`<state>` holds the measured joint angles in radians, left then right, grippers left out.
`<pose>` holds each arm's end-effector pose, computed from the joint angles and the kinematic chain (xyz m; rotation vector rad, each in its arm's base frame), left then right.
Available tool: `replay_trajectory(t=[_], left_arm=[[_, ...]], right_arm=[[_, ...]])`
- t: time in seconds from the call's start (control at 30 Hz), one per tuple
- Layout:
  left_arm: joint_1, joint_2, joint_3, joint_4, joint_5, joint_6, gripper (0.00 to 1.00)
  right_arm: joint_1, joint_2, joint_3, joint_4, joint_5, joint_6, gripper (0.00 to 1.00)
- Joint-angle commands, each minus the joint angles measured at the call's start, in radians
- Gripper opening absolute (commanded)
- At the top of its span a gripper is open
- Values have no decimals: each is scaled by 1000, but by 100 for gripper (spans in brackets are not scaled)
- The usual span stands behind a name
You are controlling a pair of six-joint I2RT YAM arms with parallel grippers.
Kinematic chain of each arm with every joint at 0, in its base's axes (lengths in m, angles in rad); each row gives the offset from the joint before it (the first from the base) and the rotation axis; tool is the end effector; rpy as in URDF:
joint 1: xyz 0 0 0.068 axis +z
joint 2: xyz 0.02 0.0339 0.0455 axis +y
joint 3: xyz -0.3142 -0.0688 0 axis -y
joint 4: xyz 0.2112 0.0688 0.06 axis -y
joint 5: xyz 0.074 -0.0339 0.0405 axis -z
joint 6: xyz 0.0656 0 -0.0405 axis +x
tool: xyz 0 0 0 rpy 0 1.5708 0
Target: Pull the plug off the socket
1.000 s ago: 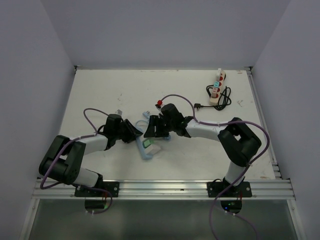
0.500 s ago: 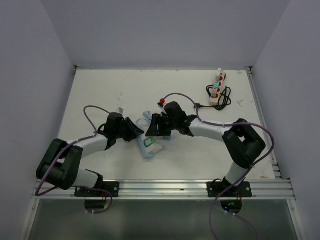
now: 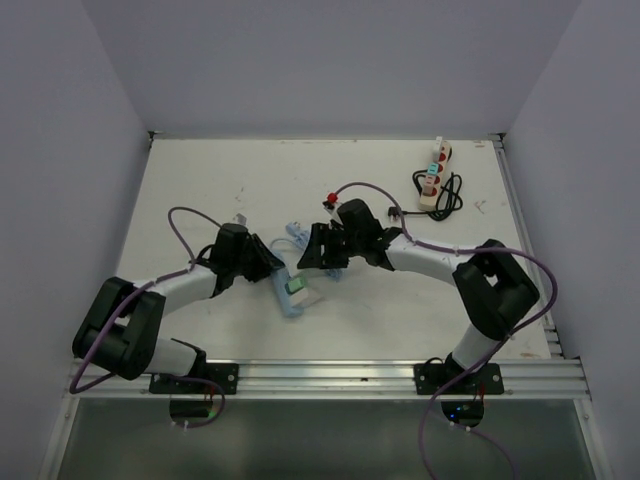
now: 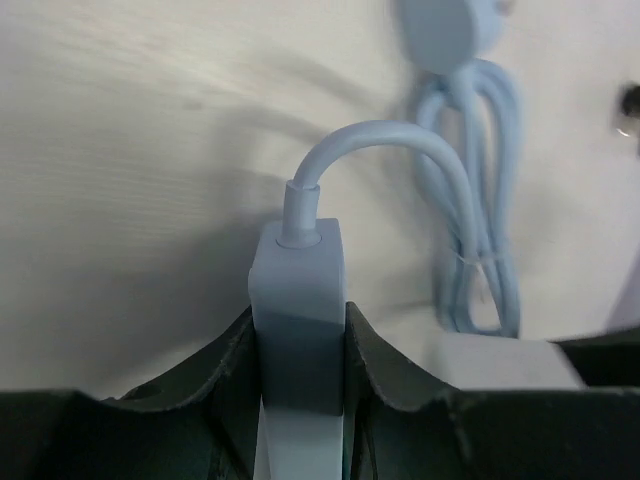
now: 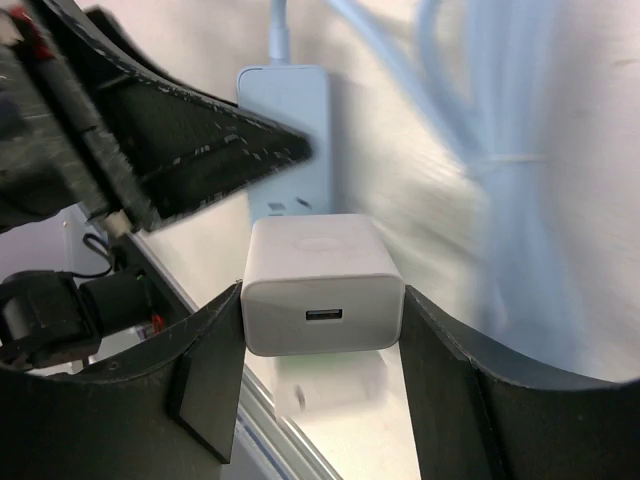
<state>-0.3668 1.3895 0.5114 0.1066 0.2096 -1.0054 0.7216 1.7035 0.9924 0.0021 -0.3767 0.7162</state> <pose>0.2224 -0.1000 0.2020 -0.6819 2.4177 -0.8757 0.2567 0.2581 0.2447 -0.2258 2.4987 1.1152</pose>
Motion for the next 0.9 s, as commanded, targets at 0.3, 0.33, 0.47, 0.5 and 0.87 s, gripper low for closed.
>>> replay_trajectory(t=[0.3, 0.33, 0.47, 0.5, 0.87], left_arm=[[52, 54, -13, -254, -268, 125, 0], [52, 54, -14, -248, -259, 122, 0], [52, 39, -22, -231, -239, 119, 0], [52, 33, -22, -228, -230, 120, 0], [52, -6, -22, -199, -156, 125, 0]], right_arm=[[-119, -99, -21, -80, 18, -69, 0], [-119, -97, -18, -80, 15, -69, 0], [-120, -126, 23, -123, 10, -86, 0], [-122, -137, 43, -152, 21, -104, 0], [-266, -344, 81, -323, 225, -181, 0]])
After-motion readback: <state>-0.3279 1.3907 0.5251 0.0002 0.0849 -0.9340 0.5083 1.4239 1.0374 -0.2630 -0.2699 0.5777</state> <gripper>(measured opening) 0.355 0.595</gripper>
